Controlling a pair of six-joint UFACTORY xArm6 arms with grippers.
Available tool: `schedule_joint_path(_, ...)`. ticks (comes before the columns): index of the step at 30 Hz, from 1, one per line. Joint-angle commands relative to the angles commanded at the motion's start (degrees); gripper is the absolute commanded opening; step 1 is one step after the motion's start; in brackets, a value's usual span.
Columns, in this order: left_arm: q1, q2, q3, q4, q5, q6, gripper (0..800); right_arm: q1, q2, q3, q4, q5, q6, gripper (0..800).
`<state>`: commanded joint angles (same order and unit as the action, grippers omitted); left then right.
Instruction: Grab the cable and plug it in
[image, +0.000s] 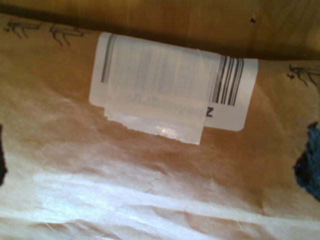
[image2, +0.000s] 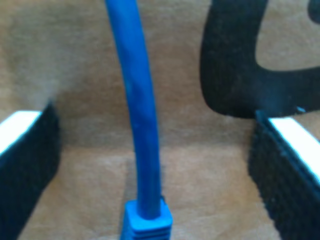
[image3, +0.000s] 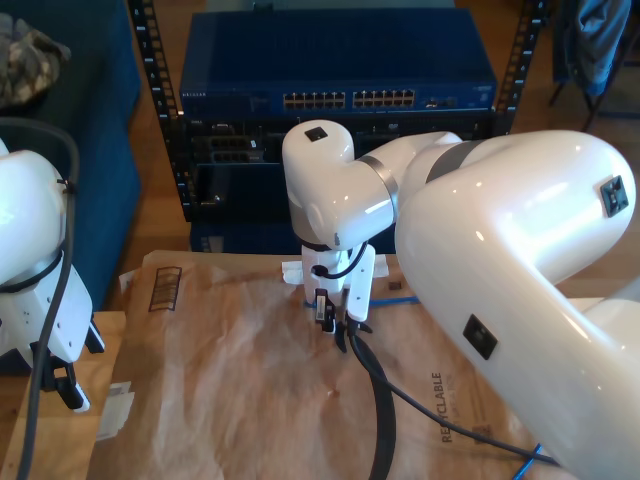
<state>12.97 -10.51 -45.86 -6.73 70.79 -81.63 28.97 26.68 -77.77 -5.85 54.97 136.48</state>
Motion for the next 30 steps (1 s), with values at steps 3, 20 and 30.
schedule_joint_path(3,0.0,0.0,0.0,0.0,0.0,0.0,800,0.9,0.0,-0.1,-1.5,0.1,1.7,500)
schedule_joint_path(20,0.0,0.0,0.0,0.0,-0.1,0.0,800,2.8,-0.1,-0.2,-8.7,0.4,9.9,401)
schedule_joint_path(30,0.0,0.0,-0.1,0.1,-0.1,0.0,800,3.7,-0.1,-0.2,-8.7,0.6,10.4,360)
